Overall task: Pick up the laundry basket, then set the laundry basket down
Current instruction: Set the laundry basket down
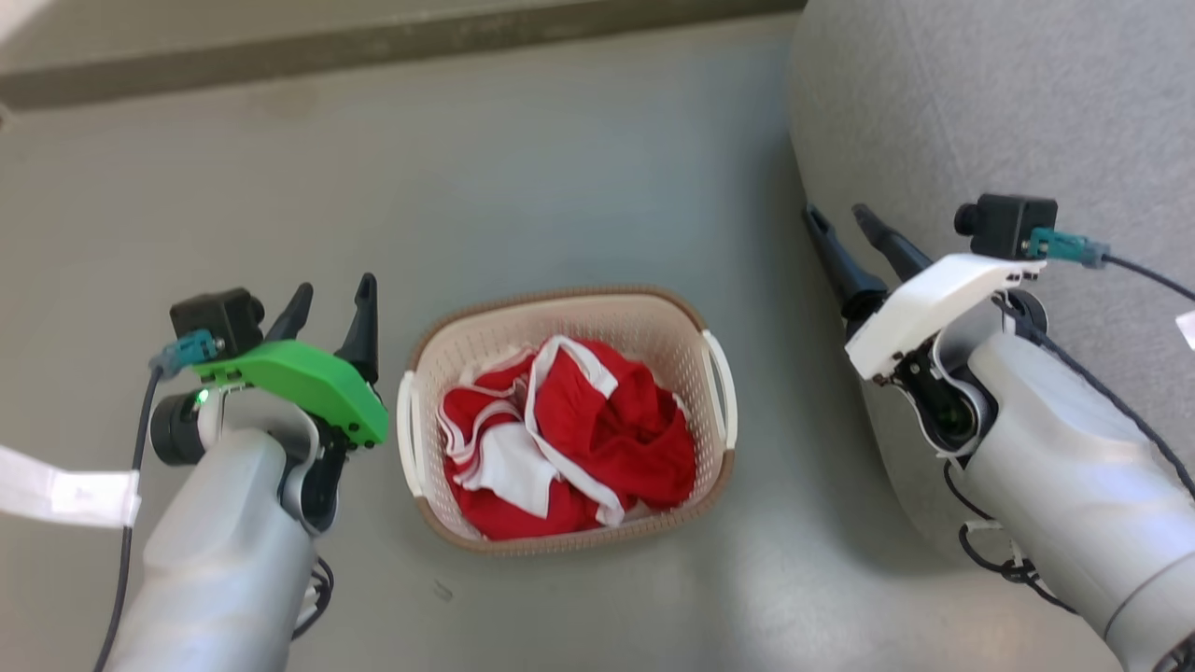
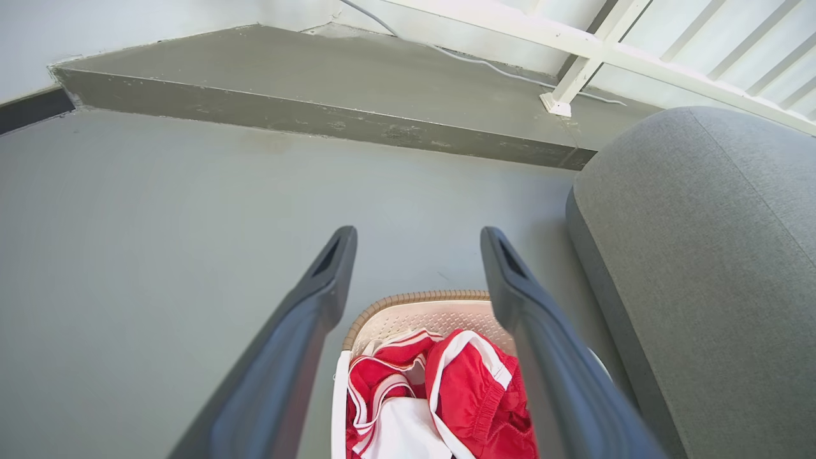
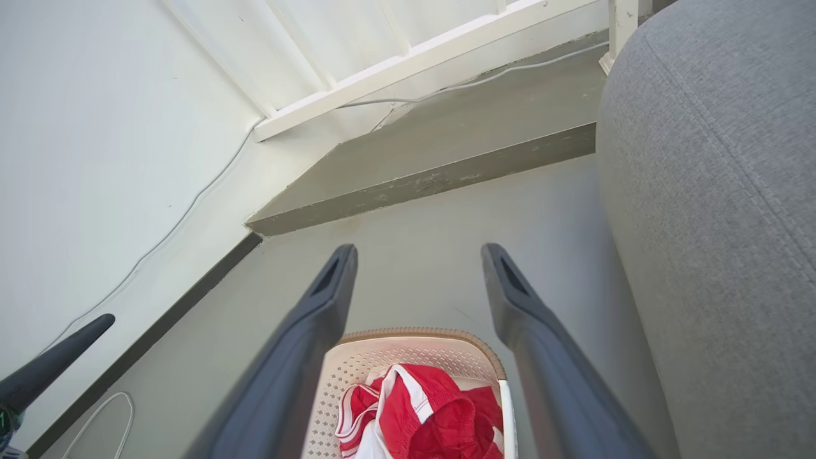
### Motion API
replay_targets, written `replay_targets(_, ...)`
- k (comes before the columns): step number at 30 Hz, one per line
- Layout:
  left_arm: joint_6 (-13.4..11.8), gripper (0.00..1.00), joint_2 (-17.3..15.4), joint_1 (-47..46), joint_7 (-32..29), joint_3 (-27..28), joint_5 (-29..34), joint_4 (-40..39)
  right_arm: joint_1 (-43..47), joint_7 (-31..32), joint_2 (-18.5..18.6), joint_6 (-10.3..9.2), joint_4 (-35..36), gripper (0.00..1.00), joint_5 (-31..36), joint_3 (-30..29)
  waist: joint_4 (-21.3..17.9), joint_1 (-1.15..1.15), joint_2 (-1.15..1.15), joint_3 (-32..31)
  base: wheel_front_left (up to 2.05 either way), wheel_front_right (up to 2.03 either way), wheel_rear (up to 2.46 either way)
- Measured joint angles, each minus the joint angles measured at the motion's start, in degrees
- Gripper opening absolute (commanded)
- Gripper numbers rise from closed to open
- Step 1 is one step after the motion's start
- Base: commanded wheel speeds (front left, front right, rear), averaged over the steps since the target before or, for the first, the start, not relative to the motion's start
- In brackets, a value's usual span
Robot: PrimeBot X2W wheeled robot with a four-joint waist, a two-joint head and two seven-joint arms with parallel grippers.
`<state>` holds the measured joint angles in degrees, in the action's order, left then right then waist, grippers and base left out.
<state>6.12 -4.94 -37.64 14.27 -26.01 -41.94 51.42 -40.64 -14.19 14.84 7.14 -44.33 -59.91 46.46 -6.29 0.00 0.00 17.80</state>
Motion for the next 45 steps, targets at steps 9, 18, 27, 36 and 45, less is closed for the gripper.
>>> replay_targets(9,-0.35,1.00,-0.20,7.11,0.01,6.16,2.49,-11.15,5.08,-0.23,1.48,-0.12,6.47,1.00,8.01,-10.81,0.35,0.00,0.00,-6.33,0.00,0.00,0.00)
replay_targets(18,-0.32,1.00,-0.05,12.54,0.15,10.47,7.43,-20.72,12.32,-0.23,1.53,-2.27,13.49,1.00,15.39,-17.80,0.96,0.00,0.00,-9.89,0.00,0.00,0.00)
replay_targets(27,-0.60,1.00,-0.04,19.26,0.15,14.73,10.49,-26.24,18.64,-0.23,-0.34,-3.77,19.07,1.00,20.83,-21.85,1.40,0.00,0.00,-12.16,0.00,0.00,0.00)
replay_targets(36,-1.08,1.00,0.41,24.06,0.16,16.67,13.91,-31.72,23.78,-0.23,-1.09,-5.30,23.84,1.00,25.51,-25.74,1.34,0.00,0.00,-12.76,0.00,0.00,0.00)
replay_targets(45,-1.08,1.00,1.00,27.36,0.15,17.72,16.03,-34.28,27.00,-0.23,-2.25,-5.71,26.65,1.00,29.00,-28.26,1.40,0.00,0.00,-13.11,0.00,0.00,0.00)
